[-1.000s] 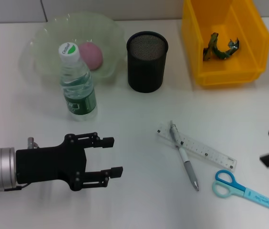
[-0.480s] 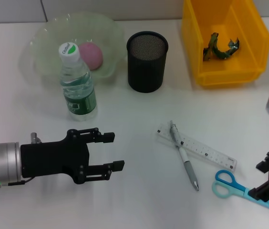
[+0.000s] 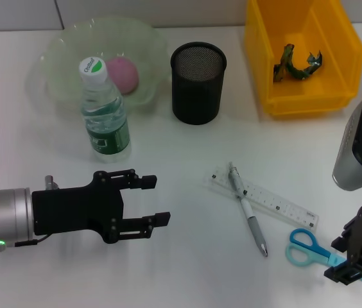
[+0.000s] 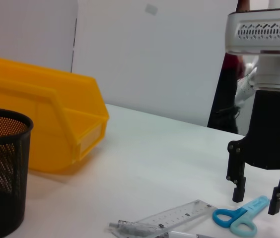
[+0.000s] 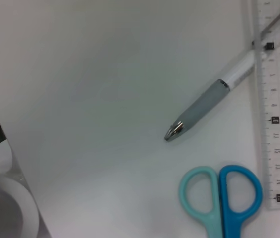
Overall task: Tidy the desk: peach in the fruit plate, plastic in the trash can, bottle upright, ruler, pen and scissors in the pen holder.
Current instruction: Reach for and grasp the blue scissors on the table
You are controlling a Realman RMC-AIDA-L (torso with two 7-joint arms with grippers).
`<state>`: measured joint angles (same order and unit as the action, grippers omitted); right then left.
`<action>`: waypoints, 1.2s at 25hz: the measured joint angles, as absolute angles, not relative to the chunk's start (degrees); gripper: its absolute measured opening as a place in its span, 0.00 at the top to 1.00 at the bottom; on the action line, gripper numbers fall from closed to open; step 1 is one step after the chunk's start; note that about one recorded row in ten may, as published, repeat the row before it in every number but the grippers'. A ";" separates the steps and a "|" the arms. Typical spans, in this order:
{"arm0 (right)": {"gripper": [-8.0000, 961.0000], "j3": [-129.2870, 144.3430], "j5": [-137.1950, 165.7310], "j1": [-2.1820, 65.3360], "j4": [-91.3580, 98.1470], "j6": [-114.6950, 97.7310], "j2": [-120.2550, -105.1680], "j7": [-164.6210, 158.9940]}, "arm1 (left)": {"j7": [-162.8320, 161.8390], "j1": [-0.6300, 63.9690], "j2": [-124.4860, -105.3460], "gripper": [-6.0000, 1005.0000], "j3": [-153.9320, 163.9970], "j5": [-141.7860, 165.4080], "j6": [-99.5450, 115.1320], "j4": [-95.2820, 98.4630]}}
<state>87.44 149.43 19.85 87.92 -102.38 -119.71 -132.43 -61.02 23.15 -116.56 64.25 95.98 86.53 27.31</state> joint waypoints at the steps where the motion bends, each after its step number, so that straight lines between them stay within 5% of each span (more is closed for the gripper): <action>1: 0.41 87.64 149.44 19.70 87.94 -102.20 -119.71 -132.43 | -61.02 23.19 -116.65 0.28 64.25 95.98 86.45 27.30; 15: 0.54 92.45 152.77 20.32 92.04 -101.69 -119.68 -136.87 | -61.31 23.38 -116.92 0.28 64.25 95.98 85.92 27.42; 18: 0.69 94.37 154.06 20.33 92.43 -101.60 -119.71 -138.51 | -61.49 23.38 -116.85 0.28 64.22 95.98 85.92 27.42; 30: 0.67 98.03 154.69 19.75 93.76 -100.90 -119.88 -140.99 | -61.53 23.45 -116.79 0.28 64.16 95.98 85.75 27.42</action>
<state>98.03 154.69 19.75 93.76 -100.90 -119.88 -140.99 -61.53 23.45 -116.79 64.16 95.98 85.75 27.42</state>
